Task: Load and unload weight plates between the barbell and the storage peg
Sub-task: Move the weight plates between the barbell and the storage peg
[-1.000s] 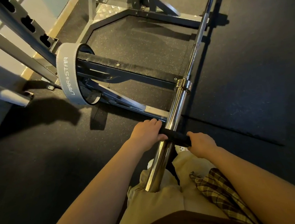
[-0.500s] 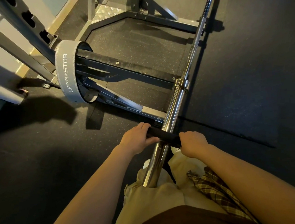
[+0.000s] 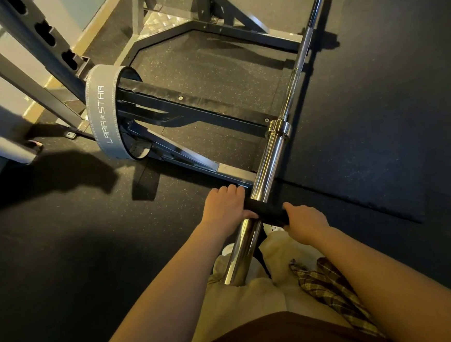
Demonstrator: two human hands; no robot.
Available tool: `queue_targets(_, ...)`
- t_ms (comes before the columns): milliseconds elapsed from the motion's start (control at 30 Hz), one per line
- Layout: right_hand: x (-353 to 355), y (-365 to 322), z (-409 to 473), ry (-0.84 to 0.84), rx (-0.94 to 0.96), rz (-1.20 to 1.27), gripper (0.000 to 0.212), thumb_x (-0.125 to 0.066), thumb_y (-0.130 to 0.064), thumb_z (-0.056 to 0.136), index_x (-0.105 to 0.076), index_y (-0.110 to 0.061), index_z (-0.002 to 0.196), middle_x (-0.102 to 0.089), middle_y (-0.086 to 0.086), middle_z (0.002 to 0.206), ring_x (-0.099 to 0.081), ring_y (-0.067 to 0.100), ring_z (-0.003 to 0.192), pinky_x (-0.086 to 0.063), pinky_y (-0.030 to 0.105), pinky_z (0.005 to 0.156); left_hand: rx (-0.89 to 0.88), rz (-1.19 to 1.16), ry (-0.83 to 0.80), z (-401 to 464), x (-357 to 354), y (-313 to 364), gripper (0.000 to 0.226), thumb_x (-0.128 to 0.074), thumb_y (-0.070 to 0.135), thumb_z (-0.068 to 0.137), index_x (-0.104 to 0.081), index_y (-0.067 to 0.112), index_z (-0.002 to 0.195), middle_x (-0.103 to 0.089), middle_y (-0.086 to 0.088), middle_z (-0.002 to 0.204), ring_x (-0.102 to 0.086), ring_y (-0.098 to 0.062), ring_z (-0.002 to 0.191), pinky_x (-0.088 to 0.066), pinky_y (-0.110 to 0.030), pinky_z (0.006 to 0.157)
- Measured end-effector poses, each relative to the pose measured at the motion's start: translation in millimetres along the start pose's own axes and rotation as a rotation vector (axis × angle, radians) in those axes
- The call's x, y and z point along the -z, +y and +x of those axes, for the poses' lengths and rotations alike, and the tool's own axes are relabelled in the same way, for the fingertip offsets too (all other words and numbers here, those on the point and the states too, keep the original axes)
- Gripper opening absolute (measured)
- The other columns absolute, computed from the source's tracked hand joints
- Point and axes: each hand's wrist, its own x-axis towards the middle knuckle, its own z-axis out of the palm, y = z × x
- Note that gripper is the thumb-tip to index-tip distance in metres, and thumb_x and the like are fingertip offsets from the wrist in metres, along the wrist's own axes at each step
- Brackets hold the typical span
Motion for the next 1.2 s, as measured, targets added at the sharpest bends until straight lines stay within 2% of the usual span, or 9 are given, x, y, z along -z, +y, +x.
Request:
queue_targets(133,1.5,0.9,0.2,-0.022,-0.013,0.012,0.045,-0.056,-0.027,0.094,-0.039,-0.024,0.135,-0.052,-0.004,0.093,-0.054,0.013,0.082,-0.047,0.027,0.069,-0.033,0.036,0.003,3.3,0.5,-0.5,0.060,-0.053,0.064,0.086,-0.051,0.014,0.118,-0.059,-0.001,0.111,-0.057,-0.017,0.103,-0.042,-0.032,0.091)
queue_targets(300,22.0,-7.3,7.5,-0.097,0.058,-0.109,0.043,-0.061,-0.025,0.091,-0.045,-0.022,0.130,-0.049,-0.004,0.094,-0.050,0.012,0.082,-0.041,0.025,0.067,-0.021,-0.105,-0.092,5.7,0.4,-14.7,0.055,-0.052,0.060,0.089,-0.048,0.014,0.118,-0.057,-0.003,0.110,-0.058,-0.017,0.097,-0.045,-0.030,0.084)
queue_targets(433,25.7,-24.5,8.1,-0.050,0.091,-0.236,0.035,-0.060,-0.023,0.090,-0.050,-0.017,0.123,-0.048,-0.003,0.090,-0.050,0.013,0.082,-0.041,0.027,0.071,0.029,-0.267,-0.165,0.9,-5.5,-32.8,0.049,-0.054,0.055,0.090,-0.047,0.015,0.117,-0.055,-0.002,0.106,-0.051,-0.011,0.083,-0.042,-0.025,0.073)
queue_targets(600,20.1,-28.0,4.8,-0.022,0.097,-0.215,0.031,-0.058,-0.023,0.091,-0.051,-0.018,0.121,-0.048,-0.004,0.089,-0.050,0.012,0.081,-0.041,0.027,0.071,0.031,-0.360,-0.176,-4.2,-9.7,-38.0,0.046,-0.058,0.052,0.089,-0.047,0.015,0.115,-0.051,0.001,0.103,-0.050,-0.011,0.082,-0.043,-0.026,0.073)
queue_targets(733,17.3,-16.8,6.5,-0.047,0.096,-0.127,0.035,-0.059,-0.026,0.092,-0.048,-0.020,0.125,-0.048,-0.006,0.090,-0.050,0.010,0.081,-0.040,0.024,0.069,0.000,-0.271,-0.151,-1.4,-8.1,-33.6,0.048,-0.055,0.055,0.089,-0.048,0.015,0.115,-0.056,-0.002,0.105,-0.051,-0.011,0.082,-0.046,-0.028,0.076)
queue_targets(967,11.2,-5.1,11.0,-0.079,0.056,-0.096,0.041,-0.060,-0.024,0.091,-0.045,-0.021,0.129,-0.052,-0.004,0.094,-0.053,0.013,0.083,-0.043,0.026,0.070,-0.130,0.003,-0.092,5.7,3.8,-20.1,0.055,-0.049,0.059,0.091,-0.048,0.014,0.122,-0.056,-0.003,0.114,-0.056,-0.018,0.101,-0.044,-0.030,0.084)
queue_targets(1200,2.1,7.6,10.5,-0.121,0.010,0.096,0.040,-0.061,-0.024,0.091,-0.046,-0.024,0.127,-0.052,-0.005,0.097,-0.054,0.012,0.087,-0.044,0.024,0.073,-0.255,0.157,-0.062,10.0,13.3,-8.7,0.060,-0.042,0.067,0.089,-0.052,0.013,0.113,-0.059,-0.002,0.100,-0.055,-0.016,0.087,-0.044,-0.030,0.080)
